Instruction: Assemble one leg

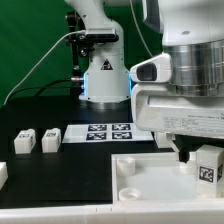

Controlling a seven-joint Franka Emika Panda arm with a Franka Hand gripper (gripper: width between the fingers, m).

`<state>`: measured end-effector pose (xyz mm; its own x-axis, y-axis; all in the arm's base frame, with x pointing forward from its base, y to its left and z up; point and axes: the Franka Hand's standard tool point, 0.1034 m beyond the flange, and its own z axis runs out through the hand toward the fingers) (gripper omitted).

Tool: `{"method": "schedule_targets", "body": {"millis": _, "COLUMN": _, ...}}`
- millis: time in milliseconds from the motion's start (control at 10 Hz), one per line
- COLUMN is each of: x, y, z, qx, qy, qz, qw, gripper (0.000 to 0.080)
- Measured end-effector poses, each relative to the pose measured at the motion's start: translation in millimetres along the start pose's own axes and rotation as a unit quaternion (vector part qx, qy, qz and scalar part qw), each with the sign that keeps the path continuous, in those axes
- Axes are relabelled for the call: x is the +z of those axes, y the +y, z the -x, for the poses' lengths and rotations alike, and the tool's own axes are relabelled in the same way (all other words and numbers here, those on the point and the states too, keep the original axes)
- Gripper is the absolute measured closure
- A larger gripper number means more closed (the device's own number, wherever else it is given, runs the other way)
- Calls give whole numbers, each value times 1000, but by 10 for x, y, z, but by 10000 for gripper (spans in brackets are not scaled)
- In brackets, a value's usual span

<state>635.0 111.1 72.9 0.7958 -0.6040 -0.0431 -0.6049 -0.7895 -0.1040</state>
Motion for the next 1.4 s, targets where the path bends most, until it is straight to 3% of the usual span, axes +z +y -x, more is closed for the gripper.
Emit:
{"method": "schedule_targets", "body": {"millis": 100, "x": 2, "y": 1, "z": 0, "qx": 0, "qy": 0, "qz": 0, "qw": 1000, "gripper": 172}}
{"method": "schedule_targets", "body": {"millis": 200, "x": 4, "y": 2, "z": 1, "qx": 0, "qy": 0, "qz": 0, "qw": 1000, "gripper": 151}}
{"method": "schedule_targets", "body": {"millis": 700, "x": 8, "y": 3, "z": 2, "qx": 0, "qy": 0, "qz": 0, "qw": 1000, "gripper": 164}}
{"method": "schedule_targets", "body": {"millis": 900, "x": 8, "y": 3, "z": 2, "qx": 0, "qy": 0, "qz": 0, "qw": 1000, "gripper": 513}}
{"method": "schedule_targets", "body": {"millis": 1400, "x": 11, "y": 5, "z": 3, "qx": 85, "qy": 0, "qz": -1, "qw": 996, "gripper": 508}}
